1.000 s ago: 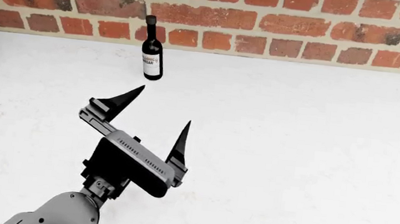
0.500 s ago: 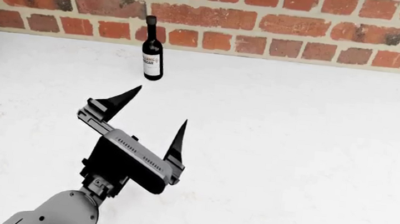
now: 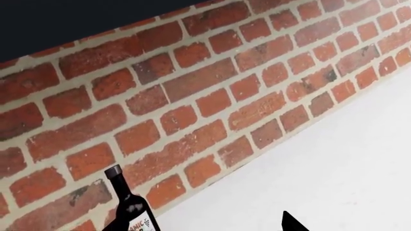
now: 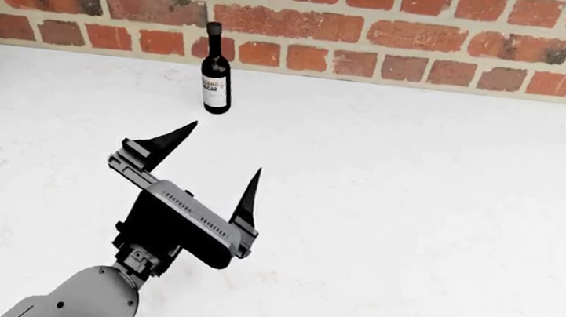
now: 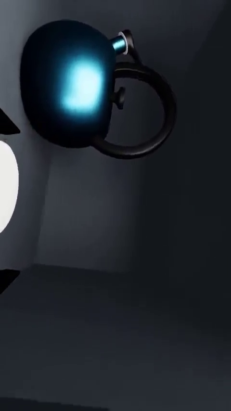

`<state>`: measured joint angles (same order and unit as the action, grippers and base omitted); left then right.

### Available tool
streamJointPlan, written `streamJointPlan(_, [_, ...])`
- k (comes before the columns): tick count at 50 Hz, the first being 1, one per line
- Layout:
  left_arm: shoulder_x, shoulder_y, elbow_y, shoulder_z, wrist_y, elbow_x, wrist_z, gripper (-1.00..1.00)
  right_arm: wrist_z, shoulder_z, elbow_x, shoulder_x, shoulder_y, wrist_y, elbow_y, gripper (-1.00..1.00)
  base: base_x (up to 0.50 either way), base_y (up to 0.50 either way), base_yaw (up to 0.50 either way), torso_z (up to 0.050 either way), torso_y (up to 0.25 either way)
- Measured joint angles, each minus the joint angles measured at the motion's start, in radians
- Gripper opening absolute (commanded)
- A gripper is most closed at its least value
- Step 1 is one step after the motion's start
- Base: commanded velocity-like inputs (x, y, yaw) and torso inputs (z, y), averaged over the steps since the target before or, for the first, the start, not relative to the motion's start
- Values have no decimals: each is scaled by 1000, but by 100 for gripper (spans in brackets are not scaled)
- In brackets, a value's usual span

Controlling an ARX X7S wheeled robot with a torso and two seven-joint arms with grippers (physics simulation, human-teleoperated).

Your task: A wet mug is on the counter and needs to be dried. Pick it up and place it upside down in the open cabinet.

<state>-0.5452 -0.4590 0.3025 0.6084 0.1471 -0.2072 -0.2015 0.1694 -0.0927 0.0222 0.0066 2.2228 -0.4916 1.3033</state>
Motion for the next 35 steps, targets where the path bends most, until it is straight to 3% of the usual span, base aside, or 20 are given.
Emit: streamJointPlan(35, [-3,2,-19,0,-14,-3,1,100,14,-399,251,-6,112,39,-16,100,0,0,0,0,0])
